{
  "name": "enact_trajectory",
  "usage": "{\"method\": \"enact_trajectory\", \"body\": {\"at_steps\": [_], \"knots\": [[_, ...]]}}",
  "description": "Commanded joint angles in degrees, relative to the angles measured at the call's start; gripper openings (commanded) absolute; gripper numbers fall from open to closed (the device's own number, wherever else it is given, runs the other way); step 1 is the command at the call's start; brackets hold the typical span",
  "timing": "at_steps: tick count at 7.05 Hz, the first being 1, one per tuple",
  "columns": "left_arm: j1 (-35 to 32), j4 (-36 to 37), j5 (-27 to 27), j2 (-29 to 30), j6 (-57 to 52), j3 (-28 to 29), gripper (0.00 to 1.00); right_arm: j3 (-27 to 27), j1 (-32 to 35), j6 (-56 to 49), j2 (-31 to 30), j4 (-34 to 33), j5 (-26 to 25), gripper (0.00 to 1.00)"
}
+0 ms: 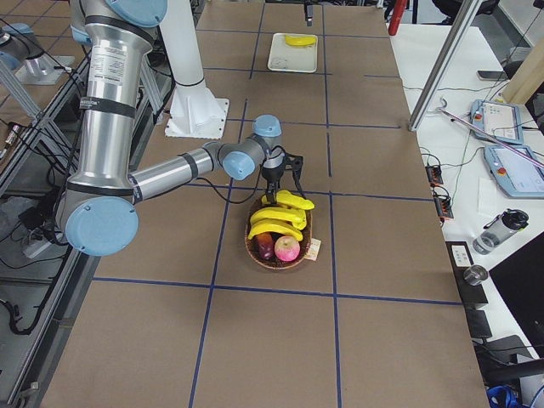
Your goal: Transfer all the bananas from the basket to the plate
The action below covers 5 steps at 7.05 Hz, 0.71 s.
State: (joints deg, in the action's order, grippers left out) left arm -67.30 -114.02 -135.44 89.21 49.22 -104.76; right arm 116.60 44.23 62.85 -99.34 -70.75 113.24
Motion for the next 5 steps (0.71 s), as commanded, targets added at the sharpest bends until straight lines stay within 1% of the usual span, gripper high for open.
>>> {"method": "enact_trajectory", "body": {"at_steps": [1,2,3,4,5], "knots": [[0.06,0.03,0.0,0.09,0.0,0.0,0.99,-0.32,0.16,-0.09,0.2,0.0,0.06,0.43],[-0.02,-0.06,0.0,0.09,0.0,0.0,0.99,-0.24,0.24,-0.1,0.2,0.0,0.14,0.3],[0.06,-0.06,0.0,0.09,0.0,-0.09,0.99,-0.06,0.85,-0.27,0.11,0.0,0.67,0.12],[0.06,-0.06,0.0,0.09,0.0,-0.18,0.99,0.64,3.56,-0.97,0.02,0.09,3.54,0.03],[0.06,-0.06,-0.09,0.09,0.0,-0.18,0.99,2.91,7.5,-1.67,-0.33,-0.17,7.66,0.0]]}}
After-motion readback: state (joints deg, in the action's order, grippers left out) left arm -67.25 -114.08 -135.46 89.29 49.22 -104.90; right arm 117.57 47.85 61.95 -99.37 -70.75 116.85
